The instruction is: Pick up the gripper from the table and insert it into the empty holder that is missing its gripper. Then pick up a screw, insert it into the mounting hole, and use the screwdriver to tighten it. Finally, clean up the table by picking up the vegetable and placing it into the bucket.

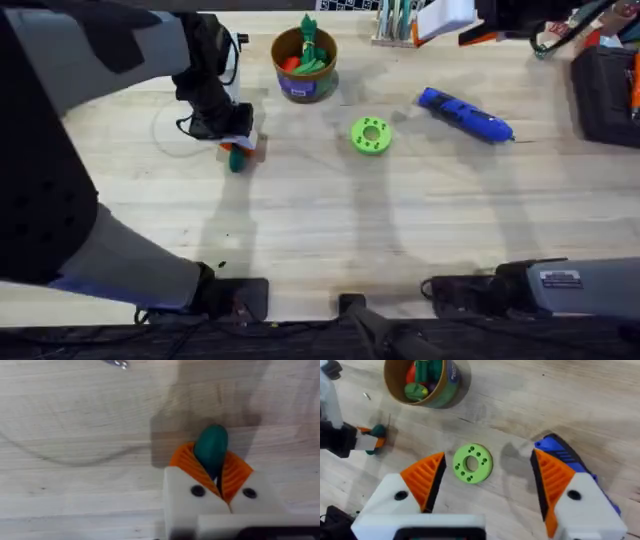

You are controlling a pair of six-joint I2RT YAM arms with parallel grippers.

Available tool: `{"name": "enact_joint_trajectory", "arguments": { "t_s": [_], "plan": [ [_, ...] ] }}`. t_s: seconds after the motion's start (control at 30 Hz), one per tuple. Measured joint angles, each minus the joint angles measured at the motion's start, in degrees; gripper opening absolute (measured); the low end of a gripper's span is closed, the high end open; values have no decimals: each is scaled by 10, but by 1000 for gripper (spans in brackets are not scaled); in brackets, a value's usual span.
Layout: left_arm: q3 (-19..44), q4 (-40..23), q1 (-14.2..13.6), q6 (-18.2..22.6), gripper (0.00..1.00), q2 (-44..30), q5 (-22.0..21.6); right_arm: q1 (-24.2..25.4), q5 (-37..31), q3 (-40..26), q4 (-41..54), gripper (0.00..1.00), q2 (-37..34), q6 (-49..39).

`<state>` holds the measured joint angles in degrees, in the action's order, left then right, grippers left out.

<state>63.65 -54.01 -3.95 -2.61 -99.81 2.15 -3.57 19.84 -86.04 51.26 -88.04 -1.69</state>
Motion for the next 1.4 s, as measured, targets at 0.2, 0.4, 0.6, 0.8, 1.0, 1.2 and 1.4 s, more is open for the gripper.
{"name": "enact_joint_trajectory", "arguments": {
  "t_s": [0.2, 0.4, 0.6, 0.8, 1.0, 1.2, 1.4],
  "plan": [
    [7, -65, 0, -9, 28, 0, 2, 0, 0, 0, 0, 991, 0, 0],
    [93, -118, 0, -9, 28, 36, 11, 0, 0, 0, 0, 992, 0, 0],
    [223, -131, -2, -10, 28, 98, 29, 0, 0, 0, 0, 992, 0, 0],
    [285, -72, -32, -11, 28, 112, 32, 0, 0, 0, 0, 992, 0, 0],
    [286, 25, -84, -20, 28, 80, 38, 0, 0, 0, 0, 992, 0, 0],
    [286, 103, -109, -23, 28, -14, 39, 0, 0, 0, 0, 992, 0, 0],
    [284, 118, -110, -24, 28, -86, 38, 0, 0, 0, 0, 992, 0, 0]
  ]
}}
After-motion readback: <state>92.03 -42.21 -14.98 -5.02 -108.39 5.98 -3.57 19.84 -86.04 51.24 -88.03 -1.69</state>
